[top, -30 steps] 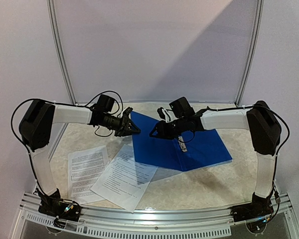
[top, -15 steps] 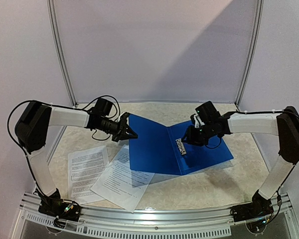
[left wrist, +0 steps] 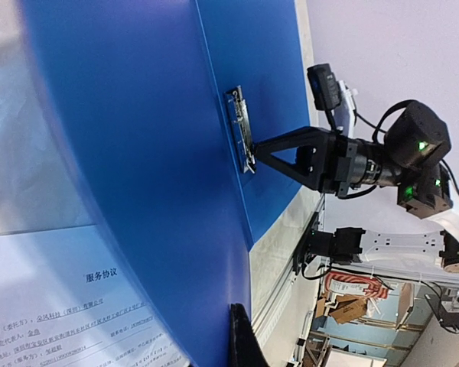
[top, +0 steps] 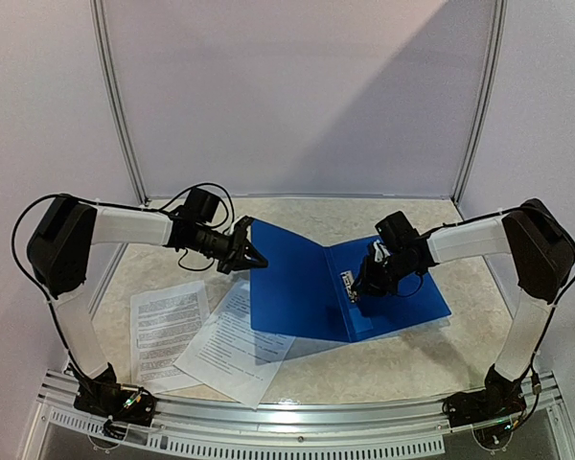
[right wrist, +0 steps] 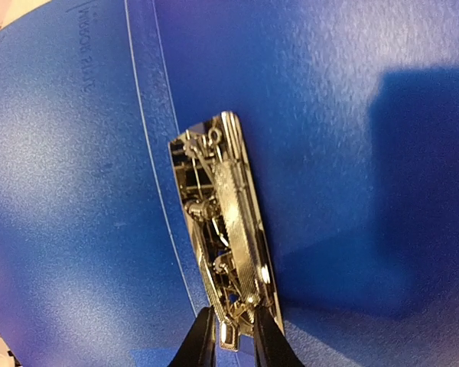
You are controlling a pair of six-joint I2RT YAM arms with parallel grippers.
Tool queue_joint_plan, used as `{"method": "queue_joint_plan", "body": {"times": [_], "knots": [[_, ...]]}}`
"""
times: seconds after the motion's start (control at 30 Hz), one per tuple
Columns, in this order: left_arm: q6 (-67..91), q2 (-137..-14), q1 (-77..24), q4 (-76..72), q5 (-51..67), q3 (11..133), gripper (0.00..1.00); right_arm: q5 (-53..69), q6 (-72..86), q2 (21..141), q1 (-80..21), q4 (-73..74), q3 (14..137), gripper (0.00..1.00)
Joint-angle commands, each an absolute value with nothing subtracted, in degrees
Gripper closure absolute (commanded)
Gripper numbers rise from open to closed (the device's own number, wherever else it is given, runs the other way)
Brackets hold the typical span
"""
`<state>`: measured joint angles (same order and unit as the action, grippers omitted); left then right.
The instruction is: Put the files into the folder
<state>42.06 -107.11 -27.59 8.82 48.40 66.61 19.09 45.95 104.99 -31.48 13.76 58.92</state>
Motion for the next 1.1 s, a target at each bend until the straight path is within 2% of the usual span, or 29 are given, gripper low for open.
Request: {"method": "queue_joint_plan", "body": {"times": [0.0, 0.4, 0.5, 0.63, 1.07], "knots": [[41.9, -105.54, -28.54, 8.75, 47.78, 66.53, 1.0, 23.32, 48.66, 104.63, -31.64, 10.48, 56.63, 0.83], [42.29, -105.98, -28.65, 8.37, 47.57, 66.49, 1.0, 23.59, 50.97, 102.43, -32.37, 9.87, 53.62, 0.84], [42.52, -106.33, -28.65, 8.28, 47.76, 66.53, 1.0, 23.35, 51.11, 103.43, -32.34, 8.85, 53.7, 0.94], [42.53, -106.25, -28.74, 8.35, 47.64, 66.53, 1.0, 24.19, 52.03, 104.32, -32.41, 7.0, 52.84, 1.0], [41.87, -105.88, -28.74, 9.6, 48.08, 68.16, 1.0, 24.32, 55.0, 106.76, -32.34, 2.25, 47.21, 1.0]]}}
